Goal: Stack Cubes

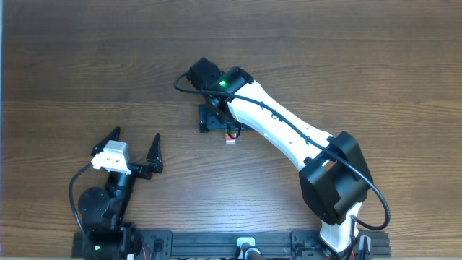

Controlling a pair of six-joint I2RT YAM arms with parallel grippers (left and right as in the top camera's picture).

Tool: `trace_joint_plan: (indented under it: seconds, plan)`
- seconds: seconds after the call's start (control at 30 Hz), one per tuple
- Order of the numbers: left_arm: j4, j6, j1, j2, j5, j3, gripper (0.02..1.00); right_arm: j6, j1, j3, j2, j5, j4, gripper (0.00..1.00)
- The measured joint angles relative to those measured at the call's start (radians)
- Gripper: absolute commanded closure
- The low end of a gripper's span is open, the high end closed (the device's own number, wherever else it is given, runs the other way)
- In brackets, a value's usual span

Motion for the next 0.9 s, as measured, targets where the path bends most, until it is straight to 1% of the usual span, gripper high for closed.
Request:
trace_joint_plan:
  seconds: [0.1, 0.23, 0.47, 0.63, 0.9]
  plan:
    - [0.000, 0.000, 0.000, 0.000, 0.000, 0.000, 0.020, -0.009, -0.001, 0.000, 0.000, 0.000, 0.004, 0.009]
    - [0.000, 0.000, 0.000, 0.000, 0.000, 0.000, 0.020, -0.057, -0.021, 0.051, 0.000, -0.017, -0.019, 0.007]
    - [0.000, 0.000, 0.000, 0.000, 0.000, 0.000, 0.023, -0.140, -0.113, 0.199, 0.012, -0.042, -0.072, 0.007]
    - [0.000, 0.000, 0.000, 0.000, 0.000, 0.000, 0.020, -0.190, -0.156, 0.282, 0.111, -0.047, -0.077, 0.009]
    - [0.000, 0.000, 0.000, 0.000, 0.000, 0.000, 0.020, -0.235, -0.158, 0.409, 0.338, -0.054, -0.091, 0.007]
